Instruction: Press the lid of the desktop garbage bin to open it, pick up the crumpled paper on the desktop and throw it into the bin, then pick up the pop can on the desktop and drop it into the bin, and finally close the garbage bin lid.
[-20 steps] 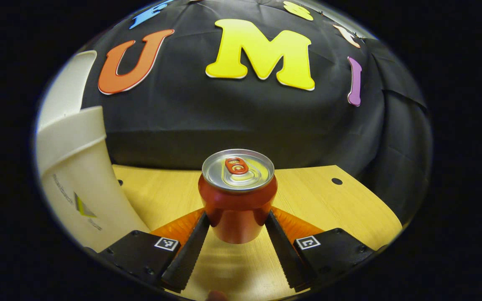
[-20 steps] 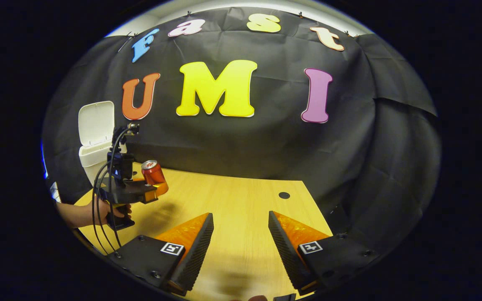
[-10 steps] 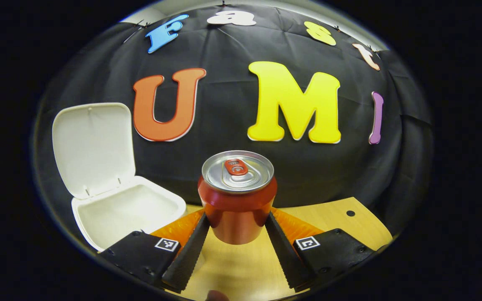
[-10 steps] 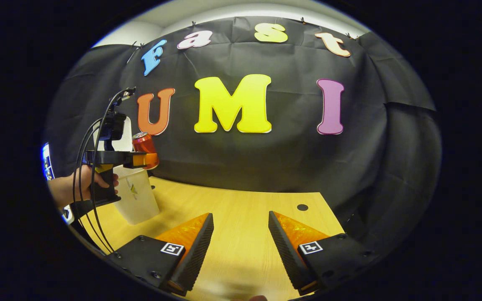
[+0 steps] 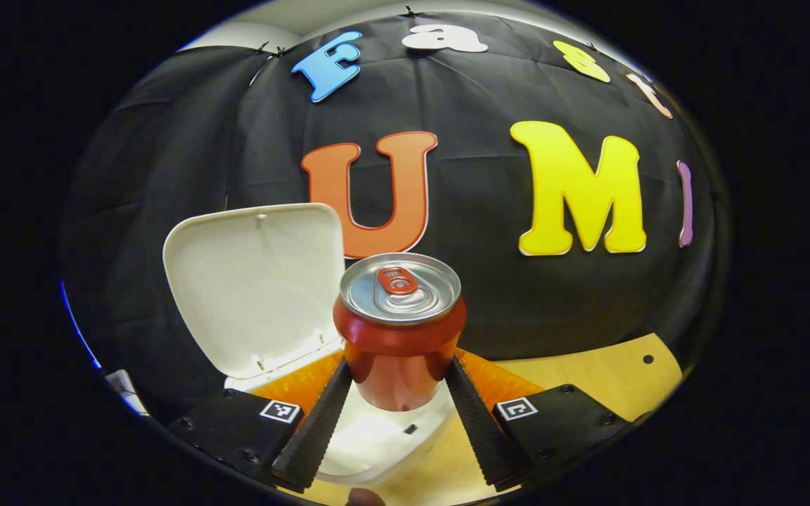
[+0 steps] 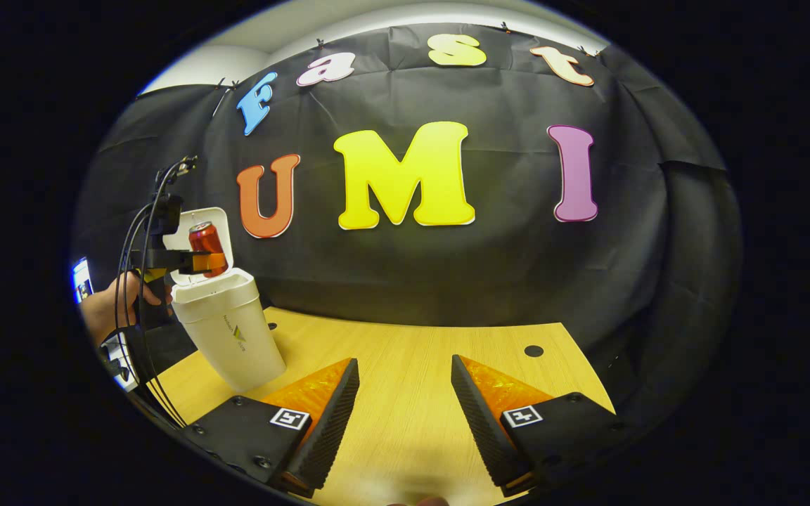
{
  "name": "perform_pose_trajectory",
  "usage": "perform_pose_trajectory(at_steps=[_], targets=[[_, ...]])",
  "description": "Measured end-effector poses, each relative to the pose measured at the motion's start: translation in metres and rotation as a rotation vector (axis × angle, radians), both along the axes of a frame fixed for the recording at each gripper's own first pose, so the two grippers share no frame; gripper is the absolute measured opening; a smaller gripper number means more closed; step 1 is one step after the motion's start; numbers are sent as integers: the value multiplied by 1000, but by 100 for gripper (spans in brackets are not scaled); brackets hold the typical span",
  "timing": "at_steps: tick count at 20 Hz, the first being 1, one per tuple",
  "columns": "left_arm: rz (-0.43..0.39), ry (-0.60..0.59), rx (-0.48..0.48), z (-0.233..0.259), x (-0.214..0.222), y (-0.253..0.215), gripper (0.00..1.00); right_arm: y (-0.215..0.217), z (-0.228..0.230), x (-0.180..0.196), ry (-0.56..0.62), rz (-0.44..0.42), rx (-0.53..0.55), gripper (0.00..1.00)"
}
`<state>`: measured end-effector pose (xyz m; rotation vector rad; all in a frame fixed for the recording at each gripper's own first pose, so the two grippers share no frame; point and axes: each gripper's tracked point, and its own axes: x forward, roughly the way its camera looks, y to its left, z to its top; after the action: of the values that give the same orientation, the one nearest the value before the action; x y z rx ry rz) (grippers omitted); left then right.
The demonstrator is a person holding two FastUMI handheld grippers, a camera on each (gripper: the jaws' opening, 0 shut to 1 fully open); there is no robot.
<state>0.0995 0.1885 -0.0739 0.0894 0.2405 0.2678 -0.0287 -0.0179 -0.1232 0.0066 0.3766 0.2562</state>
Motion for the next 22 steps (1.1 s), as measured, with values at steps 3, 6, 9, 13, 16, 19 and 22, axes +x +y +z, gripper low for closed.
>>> perform_pose_trajectory(at_steps=[3, 6, 9, 13, 16, 19, 22], targets=[[48, 47, -18, -15, -2, 24, 86, 14, 3, 4, -7, 31, -2, 84], [90, 79, -31, -27, -7, 39, 86, 22, 1, 3, -4, 45, 3, 84], [105, 129, -45, -41, -8, 45, 87, 21, 2, 4, -6, 35, 9, 84], [122, 168, -75, -48, -11, 45, 90, 19, 0, 5, 3, 32, 17, 84], [137, 178, -69, -46, -11, 43, 93, 19, 1, 5, 1, 36, 27, 84], [154, 132, -54, -32, -10, 42, 93, 18, 0, 5, 1, 41, 32, 84], [203, 61, -36, 5, -20, 35, 93, 14, 0, 2, 4, 44, 29, 84]])
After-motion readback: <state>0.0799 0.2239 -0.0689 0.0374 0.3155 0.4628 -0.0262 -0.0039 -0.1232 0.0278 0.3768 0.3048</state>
